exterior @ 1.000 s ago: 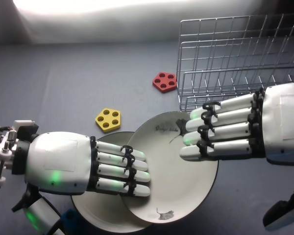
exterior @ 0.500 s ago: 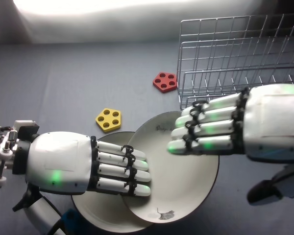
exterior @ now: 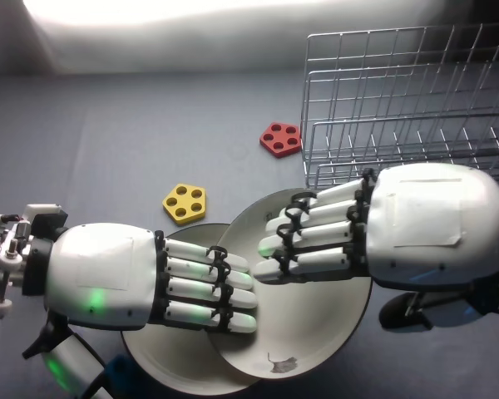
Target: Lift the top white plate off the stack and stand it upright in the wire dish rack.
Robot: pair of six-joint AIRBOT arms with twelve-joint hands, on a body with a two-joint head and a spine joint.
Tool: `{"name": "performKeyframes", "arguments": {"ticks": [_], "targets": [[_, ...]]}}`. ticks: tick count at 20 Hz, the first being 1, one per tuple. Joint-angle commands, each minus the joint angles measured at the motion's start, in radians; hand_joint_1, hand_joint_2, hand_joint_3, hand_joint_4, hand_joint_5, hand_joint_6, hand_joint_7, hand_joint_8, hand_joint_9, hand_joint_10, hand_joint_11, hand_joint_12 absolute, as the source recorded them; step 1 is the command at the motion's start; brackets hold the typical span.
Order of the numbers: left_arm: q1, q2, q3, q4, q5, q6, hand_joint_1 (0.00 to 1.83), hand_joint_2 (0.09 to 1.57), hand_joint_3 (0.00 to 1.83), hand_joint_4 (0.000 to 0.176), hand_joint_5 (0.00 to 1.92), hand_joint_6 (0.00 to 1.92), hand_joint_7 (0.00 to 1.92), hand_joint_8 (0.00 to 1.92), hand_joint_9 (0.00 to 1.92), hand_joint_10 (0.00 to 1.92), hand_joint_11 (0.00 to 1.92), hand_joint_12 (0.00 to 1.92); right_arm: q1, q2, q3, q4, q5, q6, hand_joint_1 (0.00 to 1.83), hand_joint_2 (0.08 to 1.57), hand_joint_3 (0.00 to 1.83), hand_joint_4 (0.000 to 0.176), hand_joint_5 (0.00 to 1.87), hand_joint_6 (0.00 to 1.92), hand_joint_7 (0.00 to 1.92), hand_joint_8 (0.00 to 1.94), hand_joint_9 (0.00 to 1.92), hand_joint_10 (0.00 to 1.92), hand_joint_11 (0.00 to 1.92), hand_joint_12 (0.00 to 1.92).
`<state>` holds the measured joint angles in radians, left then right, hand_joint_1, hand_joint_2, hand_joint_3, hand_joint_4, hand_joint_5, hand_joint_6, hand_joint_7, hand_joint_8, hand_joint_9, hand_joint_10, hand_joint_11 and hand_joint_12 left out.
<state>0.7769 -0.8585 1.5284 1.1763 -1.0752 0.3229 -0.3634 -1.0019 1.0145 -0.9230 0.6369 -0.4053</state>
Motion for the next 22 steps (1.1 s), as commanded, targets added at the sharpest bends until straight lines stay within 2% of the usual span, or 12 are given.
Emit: {"name": "performKeyframes", "arguments": {"ticks": [1, 8, 16, 18, 20, 21, 22], "targets": [[-0.009, -0.02, -0.001, -0.011, 0.034, -0.002, 0.05, 0.96, 0.0, 0.0, 0.07, 0.0, 0.11, 0.0, 0.11, 0.0, 0.14, 0.01, 0.009, 0.002, 0.004, 0.051, 0.082, -0.005, 1.25, 0.95, 0.01, 0.0, 0.26, 0.01, 0.23, 0.01, 0.25, 0.01, 0.33, 0.08], [-0.01, -0.026, 0.017, -0.012, 0.027, -0.002, 0.11, 0.95, 0.0, 0.0, 0.09, 0.0, 0.13, 0.0, 0.12, 0.0, 0.12, 0.0, -0.006, -0.045, 0.029, 0.091, 0.076, -0.005, 1.29, 0.97, 0.0, 0.0, 0.31, 0.01, 0.28, 0.01, 0.28, 0.0, 0.36, 0.11], [-0.011, -0.032, 0.031, -0.012, 0.02, -0.003, 0.08, 0.95, 0.0, 0.0, 0.09, 0.0, 0.11, 0.0, 0.09, 0.0, 0.1, 0.0, -0.018, -0.073, 0.042, 0.107, 0.076, -0.005, 1.33, 1.0, 0.01, 0.0, 0.4, 0.01, 0.35, 0.01, 0.35, 0.01, 0.41, 0.13], [-0.011, -0.032, 0.031, -0.012, 0.021, -0.003, 0.06, 0.95, 0.0, 0.0, 0.1, 0.01, 0.13, 0.01, 0.12, 0.01, 0.13, 0.01, -0.021, -0.077, 0.046, 0.108, 0.076, -0.005, 1.37, 0.99, 0.0, 0.0, 0.46, 0.01, 0.4, 0.01, 0.42, 0.01, 0.45, 0.15], [-0.011, -0.032, 0.031, -0.012, 0.021, -0.003, 0.08, 0.95, 0.0, 0.0, 0.1, 0.0, 0.12, 0.0, 0.11, 0.0, 0.13, 0.01, -0.024, -0.081, 0.053, 0.108, 0.076, -0.005, 1.39, 1.01, 0.0, 0.0, 0.56, 0.01, 0.57, 0.01, 0.58, 0.01, 0.55, 0.17], [-0.011, -0.032, 0.031, -0.012, 0.021, -0.003, 0.09, 0.96, 0.0, 0.0, 0.09, 0.0, 0.1, 0.0, 0.09, 0.0, 0.1, 0.0, -0.025, -0.083, 0.056, 0.109, 0.076, -0.005, 1.41, 1.03, 0.0, 0.0, 0.69, 0.01, 0.71, 0.01, 0.71, 0.01, 0.69, 0.19], [-0.011, -0.032, 0.031, -0.012, 0.021, -0.003, 0.09, 0.96, 0.0, 0.0, 0.09, 0.0, 0.1, 0.0, 0.09, 0.0, 0.1, 0.0, -0.025, -0.084, 0.057, 0.11, 0.076, -0.005, 1.41, 1.03, 0.0, 0.0, 0.69, 0.01, 0.71, 0.01, 0.71, 0.01, 0.69, 0.19]]}}
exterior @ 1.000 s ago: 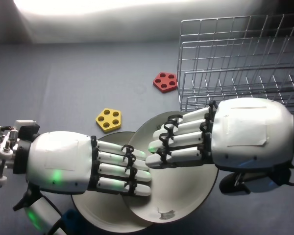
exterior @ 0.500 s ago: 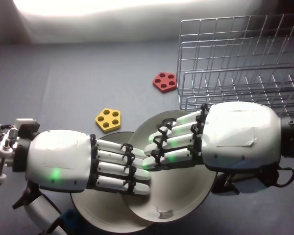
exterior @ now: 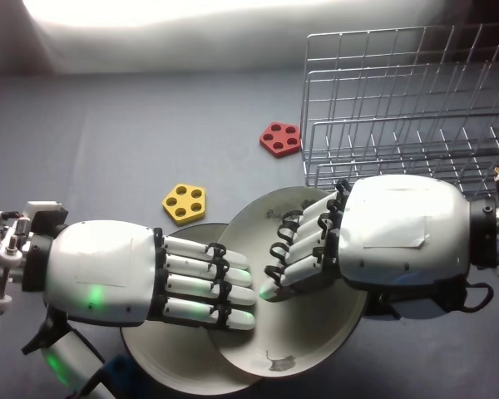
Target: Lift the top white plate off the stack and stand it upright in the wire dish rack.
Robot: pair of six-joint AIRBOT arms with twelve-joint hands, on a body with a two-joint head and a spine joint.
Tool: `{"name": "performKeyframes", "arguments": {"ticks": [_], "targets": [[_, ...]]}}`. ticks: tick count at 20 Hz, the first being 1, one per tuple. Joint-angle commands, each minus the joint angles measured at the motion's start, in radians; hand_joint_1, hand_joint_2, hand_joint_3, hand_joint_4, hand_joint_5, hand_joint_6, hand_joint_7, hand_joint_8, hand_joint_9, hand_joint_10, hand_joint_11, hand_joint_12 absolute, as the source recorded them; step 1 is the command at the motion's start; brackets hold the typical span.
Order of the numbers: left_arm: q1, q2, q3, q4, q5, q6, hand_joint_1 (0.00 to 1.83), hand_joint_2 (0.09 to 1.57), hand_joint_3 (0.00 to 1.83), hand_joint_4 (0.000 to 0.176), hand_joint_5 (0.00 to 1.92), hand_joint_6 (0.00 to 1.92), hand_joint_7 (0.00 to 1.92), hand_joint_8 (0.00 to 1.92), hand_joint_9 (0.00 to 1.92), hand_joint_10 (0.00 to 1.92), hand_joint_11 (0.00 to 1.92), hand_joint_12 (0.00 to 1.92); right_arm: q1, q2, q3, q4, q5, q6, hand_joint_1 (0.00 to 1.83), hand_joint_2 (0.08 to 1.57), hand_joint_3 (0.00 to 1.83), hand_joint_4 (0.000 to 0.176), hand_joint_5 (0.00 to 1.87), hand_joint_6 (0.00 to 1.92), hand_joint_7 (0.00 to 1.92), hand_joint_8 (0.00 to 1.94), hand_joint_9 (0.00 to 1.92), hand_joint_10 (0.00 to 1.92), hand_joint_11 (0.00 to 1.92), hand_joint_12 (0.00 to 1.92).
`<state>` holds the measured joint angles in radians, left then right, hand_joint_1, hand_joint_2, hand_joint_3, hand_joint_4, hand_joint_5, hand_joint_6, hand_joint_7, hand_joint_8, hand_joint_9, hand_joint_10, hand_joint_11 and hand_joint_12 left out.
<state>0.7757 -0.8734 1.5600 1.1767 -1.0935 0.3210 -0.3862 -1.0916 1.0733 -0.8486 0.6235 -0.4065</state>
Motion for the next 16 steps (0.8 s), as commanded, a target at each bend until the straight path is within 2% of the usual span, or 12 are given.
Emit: {"name": "performKeyframes", "arguments": {"ticks": [1, 3, 4, 5, 6, 9, 10, 11, 12, 14, 15, 16], "targets": [[-0.01, -0.017, -0.001, -0.012, 0.04, -0.001, 0.1, 0.95, 0.0, 0.0, 0.11, 0.01, 0.13, 0.01, 0.12, 0.01, 0.12, 0.01, -0.002, 0.005, 0.001, 0.038, 0.09, -0.004, 1.42, 1.05, 0.0, 0.0, 0.76, 0.0, 0.76, 0.0, 0.77, 0.01, 0.76, 0.19], [-0.01, -0.017, -0.003, -0.012, 0.041, -0.001, 0.09, 0.95, 0.0, 0.0, 0.09, 0.0, 0.12, 0.0, 0.11, 0.0, 0.11, 0.01, -0.003, 0.001, 0.006, 0.042, 0.093, -0.004, 1.42, 1.08, 0.0, 0.0, 0.83, 0.0, 0.84, 0.0, 0.86, 0.01, 0.88, 0.18], [-0.01, -0.017, -0.004, -0.012, 0.041, -0.001, 0.09, 0.95, 0.0, 0.0, 0.08, 0.0, 0.1, 0.0, 0.09, 0.0, 0.1, 0.0, -0.003, -0.001, 0.007, 0.043, 0.094, -0.004, 1.75, 0.95, 0.11, 0.0, 0.88, 0.0, 0.91, 0.0, 0.92, 0.0, 0.88, 1.03], [-0.01, -0.018, -0.004, -0.012, 0.041, -0.001, 0.11, 0.95, 0.0, 0.0, 0.08, 0.0, 0.1, 0.0, 0.09, 0.0, 0.1, 0.0, -0.003, -0.003, 0.008, 0.043, 0.095, -0.004, 1.55, 1.03, 0.03, 0.0, 0.92, 0.82, 1.06, 0.46, 1.01, 0.65, 0.99, 1.24], [-0.01, -0.018, -0.004, -0.012, 0.041, -0.001, 0.12, 0.95, 0.0, 0.0, 0.11, 0.01, 0.14, 0.02, 0.14, 0.02, 0.13, 0.01, -0.004, -0.006, 0.008, 0.043, 0.098, -0.004, 1.5, 1.05, 0.0, 0.0, 0.94, 1.01, 1.09, 0.61, 1.03, 0.81, 1.03, 1.28], [-0.01, -0.018, -0.004, -0.012, 0.041, -0.001, 0.1, 0.95, 0.0, 0.0, 0.1, 0.01, 0.14, 0.01, 0.12, 0.01, 0.12, 0.01, -0.005, -0.01, 0.003, 0.043, 0.102, -0.004, 1.5, 1.04, 0.0, 0.0, 0.97, 0.95, 1.12, 0.53, 1.08, 0.76, 1.06, 1.25], [-0.01, -0.018, -0.005, -0.012, 0.041, -0.001, 0.1, 0.95, 0.0, 0.0, 0.11, 0.01, 0.14, 0.01, 0.13, 0.01, 0.12, 0.01, -0.005, -0.01, 0.0, 0.043, 0.105, -0.004, 1.41, 1.06, 0.0, 0.0, 0.97, 1.01, 1.1, 0.61, 1.09, 0.87, 1.14, 0.74], [-0.01, -0.017, -0.005, -0.012, 0.04, -0.002, 0.1, 0.95, 0.0, 0.0, 0.1, 0.0, 0.13, 0.0, 0.12, 0.0, 0.11, 0.0, -0.005, -0.01, -0.003, 0.043, 0.11, -0.004, 1.48, 1.05, 0.0, 0.0, 0.97, 0.97, 1.1, 0.53, 1.1, 0.77, 1.08, 1.15], [-0.01, -0.017, -0.005, -0.014, 0.039, -0.004, 0.1, 0.95, 0.0, 0.0, 0.1, 0.0, 0.13, 0.01, 0.12, 0.01, 0.11, 0.01, -0.005, -0.01, -0.004, 0.043, 0.111, -0.004, 1.41, 1.06, 0.0, 0.0, 0.97, 1.02, 1.09, 0.62, 1.1, 0.86, 1.14, 0.72], [-0.01, -0.009, -0.002, -0.039, 0.03, -0.009, 0.09, 0.94, 0.0, 0.0, 0.11, 0.01, 0.15, 0.01, 0.14, 0.01, 0.13, 0.01, -0.005, -0.008, -0.007, 0.043, 0.112, -0.002, 1.39, 1.08, 0.0, 0.0, 0.94, 1.08, 1.04, 0.72, 1.07, 0.94, 1.28, 0.3], [-0.013, -0.003, 0.003, -0.063, 0.024, -0.014, 0.08, 0.95, 0.0, 0.0, 0.09, 0.0, 0.12, 0.0, 0.12, 0.0, 0.12, 0.01, 0.0, -0.005, -0.01, 0.043, 0.115, 0.003, 1.47, 1.07, 0.0, 0.0, 0.93, 1.04, 1.04, 0.65, 1.06, 0.83, 1.09, 1.08], [-0.018, 0.003, 0.008, -0.078, 0.017, -0.019, 0.1, 0.95, 0.0, 0.0, 0.1, 0.01, 0.12, 0.0, 0.12, 0.0, 0.12, 0.01, 0.005, -0.002, -0.014, 0.043, 0.117, 0.014, 1.49, 1.07, 0.0, 0.0, 0.9, 1.06, 1.02, 0.68, 1.04, 0.84, 1.03, 1.3]]}}
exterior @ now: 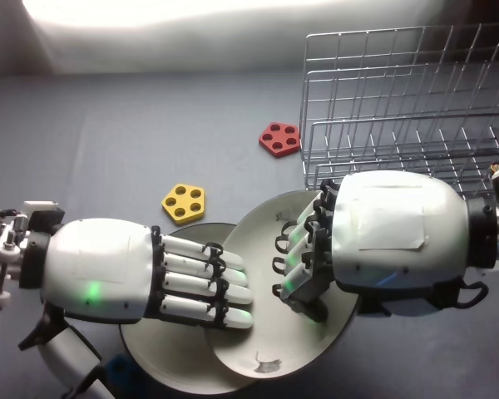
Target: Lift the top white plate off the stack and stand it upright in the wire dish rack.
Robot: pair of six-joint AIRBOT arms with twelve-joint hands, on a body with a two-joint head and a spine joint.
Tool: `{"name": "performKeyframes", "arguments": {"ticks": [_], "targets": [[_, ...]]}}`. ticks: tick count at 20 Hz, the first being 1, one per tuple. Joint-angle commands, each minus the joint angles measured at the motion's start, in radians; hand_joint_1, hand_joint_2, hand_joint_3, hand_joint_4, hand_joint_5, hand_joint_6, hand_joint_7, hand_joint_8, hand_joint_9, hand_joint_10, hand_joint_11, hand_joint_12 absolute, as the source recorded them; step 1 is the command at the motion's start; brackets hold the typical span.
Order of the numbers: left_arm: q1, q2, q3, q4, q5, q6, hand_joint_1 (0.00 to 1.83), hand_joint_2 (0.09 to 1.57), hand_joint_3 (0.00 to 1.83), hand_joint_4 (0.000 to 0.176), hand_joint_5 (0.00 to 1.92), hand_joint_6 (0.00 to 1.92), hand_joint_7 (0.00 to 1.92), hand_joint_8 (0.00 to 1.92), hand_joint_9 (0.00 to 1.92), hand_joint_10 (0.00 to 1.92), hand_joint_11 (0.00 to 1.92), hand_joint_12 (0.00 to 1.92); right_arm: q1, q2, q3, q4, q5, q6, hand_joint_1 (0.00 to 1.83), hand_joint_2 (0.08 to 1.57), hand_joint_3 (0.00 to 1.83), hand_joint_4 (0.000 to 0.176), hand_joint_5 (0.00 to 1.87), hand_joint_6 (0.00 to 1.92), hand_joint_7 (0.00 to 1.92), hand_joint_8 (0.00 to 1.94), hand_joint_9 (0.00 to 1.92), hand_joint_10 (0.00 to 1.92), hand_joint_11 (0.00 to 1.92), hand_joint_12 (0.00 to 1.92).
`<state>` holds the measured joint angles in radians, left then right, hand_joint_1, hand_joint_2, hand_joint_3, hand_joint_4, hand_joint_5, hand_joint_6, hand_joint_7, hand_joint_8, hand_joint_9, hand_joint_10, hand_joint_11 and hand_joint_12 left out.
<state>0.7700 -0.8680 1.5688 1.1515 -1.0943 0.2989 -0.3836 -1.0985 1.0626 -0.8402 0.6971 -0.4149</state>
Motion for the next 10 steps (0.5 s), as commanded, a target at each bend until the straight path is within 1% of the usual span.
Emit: {"name": "performKeyframes", "arguments": {"ticks": [1, 2, 3, 4, 5, 6, 7, 8, 9, 10], "targets": [[-0.023, 0.004, 0.006, -0.066, 0.008, -0.007, 0.1, 0.95, 0.0, 0.0, 0.12, 0.01, 0.14, 0.01, 0.14, 0.01, 0.14, 0.01, 0.012, 0.011, -0.008, 0.03, 0.047, 0.043, 1.49, 1.07, 0.0, 0.0, 0.9, 1.06, 1.01, 0.68, 1.03, 0.86, 1.03, 1.31], [-0.03, 0.011, 0.013, -0.081, -0.004, -0.012, 0.1, 0.95, 0.0, 0.0, 0.12, 0.01, 0.14, 0.01, 0.14, 0.01, 0.14, 0.01, 0.025, 0.015, -0.013, 0.022, 0.053, 0.07, 1.49, 1.07, 0.0, 0.0, 0.9, 1.06, 1.01, 0.68, 1.03, 0.86, 1.03, 1.31], [-0.035, 0.018, 0.019, -0.095, -0.017, -0.019, 0.09, 0.95, 0.0, 0.0, 0.12, 0.01, 0.14, 0.01, 0.13, 0.01, 0.12, 0.01, 0.039, 0.021, -0.017, 0.02, 0.06, 0.091, 1.39, 1.09, 0.0, 0.0, 0.92, 1.1, 1.03, 0.74, 1.05, 0.97, 1.19, 0.48], [-0.04, 0.027, 0.027, -0.112, -0.035, -0.025, 0.09, 0.95, 0.0, 0.0, 0.11, 0.0, 0.13, 0.0, 0.11, 0.0, 0.11, 0.0, 0.054, 0.027, -0.023, 0.02, 0.064, 0.101, 1.47, 1.06, 0.0, 0.0, 0.94, 1.0, 1.07, 0.61, 1.06, 0.84, 1.09, 1.09], [-0.045, 0.036, 0.034, -0.123, -0.056, -0.031, 0.08, 0.95, 0.0, 0.0, 0.11, 0.0, 0.13, 0.0, 0.11, 0.0, 0.11, 0.0, 0.069, 0.034, -0.031, 0.02, 0.066, 0.112, 1.49, 1.05, 0.0, 0.0, 0.96, 0.95, 1.12, 0.51, 1.1, 0.76, 1.09, 1.2], [-0.049, 0.041, 0.037, -0.128, -0.063, -0.037, 0.08, 0.96, 0.0, 0.0, 0.1, 0.0, 0.12, 0.0, 0.1, 0.0, 0.1, 0.0, 0.08, 0.038, -0.036, 0.021, 0.066, 0.123, 1.41, 1.06, 0.0, 0.0, 0.97, 1.01, 1.11, 0.6, 1.1, 0.86, 1.14, 0.69], [-0.058, 0.049, 0.04, -0.133, -0.076, -0.044, 0.08, 0.96, 0.0, 0.0, 0.1, 0.0, 0.12, 0.0, 0.1, 0.0, 0.1, 0.0, 0.091, 0.045, -0.045, 0.026, 0.066, 0.128, 1.41, 1.06, 0.0, 0.0, 0.97, 1.01, 1.11, 0.6, 1.1, 0.86, 1.14, 0.69], [-0.069, 0.059, 0.04, -0.139, -0.088, -0.047, 0.08, 0.96, 0.0, 0.0, 0.1, 0.0, 0.13, 0.0, 0.11, 0.0, 0.11, 0.0, 0.102, 0.051, -0.053, 0.027, 0.067, 0.129, 1.48, 1.04, 0.0, 0.0, 0.97, 0.95, 1.16, 0.45, 1.1, 0.75, 1.1, 1.1], [-0.08, 0.072, 0.041, -0.155, -0.103, -0.052, 0.09, 0.96, 0.0, 0.0, 0.1, 0.0, 0.13, 0.0, 0.11, 0.0, 0.11, 0.01, 0.112, 0.056, -0.063, 0.034, 0.067, 0.129, 1.49, 1.04, 0.0, 0.0, 0.97, 0.94, 1.17, 0.42, 1.1, 0.73, 1.08, 1.19], [-0.084, 0.084, 0.041, -0.175, -0.113, -0.054, 0.09, 0.96, 0.0, 0.0, 0.1, 0.0, 0.13, 0.0, 0.11, 0.0, 0.11, 0.01, 0.118, 0.058, -0.072, 0.041, 0.067, 0.129, 1.49, 1.04, 0.0, 0.0, 0.97, 0.94, 1.17, 0.42, 1.1, 0.73, 1.08, 1.19]]}}
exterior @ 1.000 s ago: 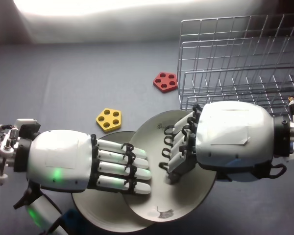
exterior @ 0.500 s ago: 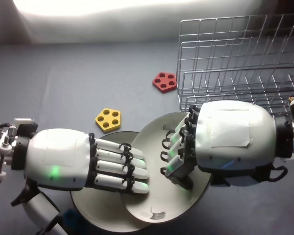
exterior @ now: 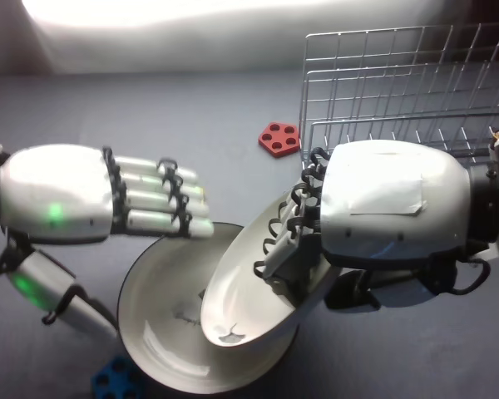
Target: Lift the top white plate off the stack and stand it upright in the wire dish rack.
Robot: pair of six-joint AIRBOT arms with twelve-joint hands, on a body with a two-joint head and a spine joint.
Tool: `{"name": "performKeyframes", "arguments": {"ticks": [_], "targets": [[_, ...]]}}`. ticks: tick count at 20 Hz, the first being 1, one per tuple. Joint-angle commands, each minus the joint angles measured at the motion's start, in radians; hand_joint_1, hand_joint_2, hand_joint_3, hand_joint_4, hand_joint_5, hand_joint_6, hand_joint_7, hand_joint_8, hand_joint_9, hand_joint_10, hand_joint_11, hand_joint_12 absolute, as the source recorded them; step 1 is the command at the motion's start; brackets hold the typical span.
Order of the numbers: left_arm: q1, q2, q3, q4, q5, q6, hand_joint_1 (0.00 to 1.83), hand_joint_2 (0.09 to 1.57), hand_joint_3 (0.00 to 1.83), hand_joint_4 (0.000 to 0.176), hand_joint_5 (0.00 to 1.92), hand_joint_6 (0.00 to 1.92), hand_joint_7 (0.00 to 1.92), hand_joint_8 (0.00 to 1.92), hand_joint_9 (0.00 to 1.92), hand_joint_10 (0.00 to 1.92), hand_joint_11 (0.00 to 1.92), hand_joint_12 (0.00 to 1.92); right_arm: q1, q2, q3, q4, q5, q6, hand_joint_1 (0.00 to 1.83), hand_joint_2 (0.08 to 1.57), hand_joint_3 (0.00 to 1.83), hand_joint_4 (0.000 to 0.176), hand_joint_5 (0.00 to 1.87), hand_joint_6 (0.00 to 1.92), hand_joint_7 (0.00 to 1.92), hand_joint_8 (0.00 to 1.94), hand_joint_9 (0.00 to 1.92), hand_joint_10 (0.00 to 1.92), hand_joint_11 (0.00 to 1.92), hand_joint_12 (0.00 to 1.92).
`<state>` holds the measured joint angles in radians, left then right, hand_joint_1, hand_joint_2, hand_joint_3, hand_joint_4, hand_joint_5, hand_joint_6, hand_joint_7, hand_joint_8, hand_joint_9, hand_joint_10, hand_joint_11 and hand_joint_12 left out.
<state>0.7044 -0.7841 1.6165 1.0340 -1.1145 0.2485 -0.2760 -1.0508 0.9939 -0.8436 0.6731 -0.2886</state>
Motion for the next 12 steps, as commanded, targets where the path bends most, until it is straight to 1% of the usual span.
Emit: {"name": "performKeyframes", "arguments": {"ticks": [1, 2, 3, 4, 5, 6, 7, 8, 9, 10, 11, 12], "targets": [[-0.019, 0.012, -0.003, -0.082, -0.103, -0.012, 0.08, 0.95, 0.0, 0.0, 0.1, 0.0, 0.12, 0.0, 0.11, 0.0, 0.13, 0.01, 0.016, 0.01, -0.012, 0.051, 0.091, 0.002, 1.41, 1.05, 0.0, 0.0, 0.98, 1.0, 1.11, 0.59, 1.12, 0.82, 1.13, 0.67], [-0.019, 0.021, 0.0, -0.095, -0.108, -0.018, 0.08, 0.95, 0.0, 0.0, 0.1, 0.0, 0.12, 0.0, 0.11, 0.0, 0.13, 0.01, 0.022, 0.012, -0.022, 0.054, 0.092, 0.004, 1.41, 1.05, 0.0, 0.0, 0.98, 1.0, 1.11, 0.59, 1.12, 0.82, 1.13, 0.67], [-0.019, 0.028, 0.002, -0.102, -0.114, -0.022, 0.1, 0.95, 0.0, 0.0, 0.11, 0.0, 0.13, 0.0, 0.12, 0.0, 0.11, 0.0, 0.029, 0.015, -0.028, 0.055, 0.092, 0.011, 1.39, 1.08, 0.0, 0.0, 0.94, 1.08, 1.04, 0.74, 1.09, 0.89, 1.19, 0.44], [-0.019, 0.038, 0.003, -0.105, -0.12, -0.023, 0.1, 0.96, 0.0, 0.0, 0.1, 0.0, 0.13, 0.0, 0.12, 0.0, 0.1, 0.0, 0.037, 0.019, -0.035, 0.058, 0.092, 0.029, 1.38, 1.09, 0.0, 0.0, 0.91, 1.11, 1.0, 0.81, 1.07, 0.94, 1.24, 0.3], [-0.019, 0.044, 0.005, -0.105, -0.124, -0.023, 0.08, 0.96, 0.0, 0.0, 0.1, 0.0, 0.13, 0.0, 0.12, 0.0, 0.11, 0.0, 0.044, 0.021, -0.039, 0.059, 0.092, 0.04, 1.38, 1.11, 0.0, 0.0, 0.86, 1.17, 0.98, 0.85, 1.04, 1.0, 1.26, 0.2], [-0.019, 0.052, 0.01, -0.105, -0.132, -0.026, 0.08, 0.96, 0.0, 0.0, 0.1, 0.0, 0.13, 0.0, 0.12, 0.0, 0.11, 0.0, 0.055, 0.024, -0.043, 0.065, 0.092, 0.059, 1.38, 1.11, 0.0, 0.0, 0.86, 1.17, 0.98, 0.86, 1.03, 1.0, 1.26, 0.19], [-0.019, 0.057, 0.017, -0.106, -0.141, -0.028, 0.07, 0.96, 0.0, 0.0, 0.08, 0.0, 0.12, 0.0, 0.12, 0.0, 0.12, 0.01, 0.063, 0.026, -0.046, 0.074, 0.092, 0.069, 1.38, 1.1, 0.0, 0.0, 0.91, 1.13, 0.99, 0.81, 1.05, 0.97, 1.26, 0.13], [-0.018, 0.062, 0.027, -0.106, -0.149, -0.03, 0.06, 0.96, 0.0, 0.0, 0.07, 0.0, 0.11, 0.0, 0.11, 0.0, 0.11, 0.0, 0.075, 0.03, -0.048, 0.083, 0.092, 0.087, 1.47, 1.06, 0.0, 0.0, 0.96, 0.98, 1.03, 0.65, 1.09, 0.8, 1.07, 1.08], [-0.018, 0.065, 0.035, -0.106, -0.155, -0.033, 0.07, 0.96, 0.0, 0.0, 0.08, 0.0, 0.11, 0.0, 0.11, 0.0, 0.12, 0.01, 0.078, 0.034, -0.049, 0.086, 0.092, 0.094, 1.49, 1.06, 0.0, 0.0, 0.98, 0.95, 1.04, 0.61, 1.09, 0.76, 1.02, 1.29], [-0.018, 0.067, 0.048, -0.106, -0.164, -0.039, 0.07, 0.96, 0.0, 0.0, 0.08, 0.0, 0.11, 0.0, 0.11, 0.0, 0.12, 0.01, 0.083, 0.04, -0.05, 0.093, 0.092, 0.103, 1.49, 1.06, 0.0, 0.0, 0.98, 0.95, 1.04, 0.61, 1.09, 0.76, 1.02, 1.29], [-0.018, 0.069, 0.058, -0.106, -0.171, -0.043, 0.11, 0.95, 0.0, 0.0, 0.08, 0.0, 0.11, 0.0, 0.1, 0.0, 0.11, 0.0, 0.088, 0.043, -0.051, 0.099, 0.092, 0.108, 1.39, 1.08, 0.0, 0.0, 0.97, 1.03, 1.04, 0.72, 1.07, 0.93, 1.16, 0.51], [-0.013, 0.073, 0.07, -0.106, -0.181, -0.044, 0.09, 0.96, 0.0, 0.0, 0.08, 0.0, 0.11, 0.0, 0.1, 0.0, 0.11, 0.0, 0.093, 0.046, -0.052, 0.104, 0.092, 0.111, 1.47, 1.05, 0.0, 0.0, 0.98, 0.95, 1.06, 0.62, 1.1, 0.77, 1.05, 1.15]]}}
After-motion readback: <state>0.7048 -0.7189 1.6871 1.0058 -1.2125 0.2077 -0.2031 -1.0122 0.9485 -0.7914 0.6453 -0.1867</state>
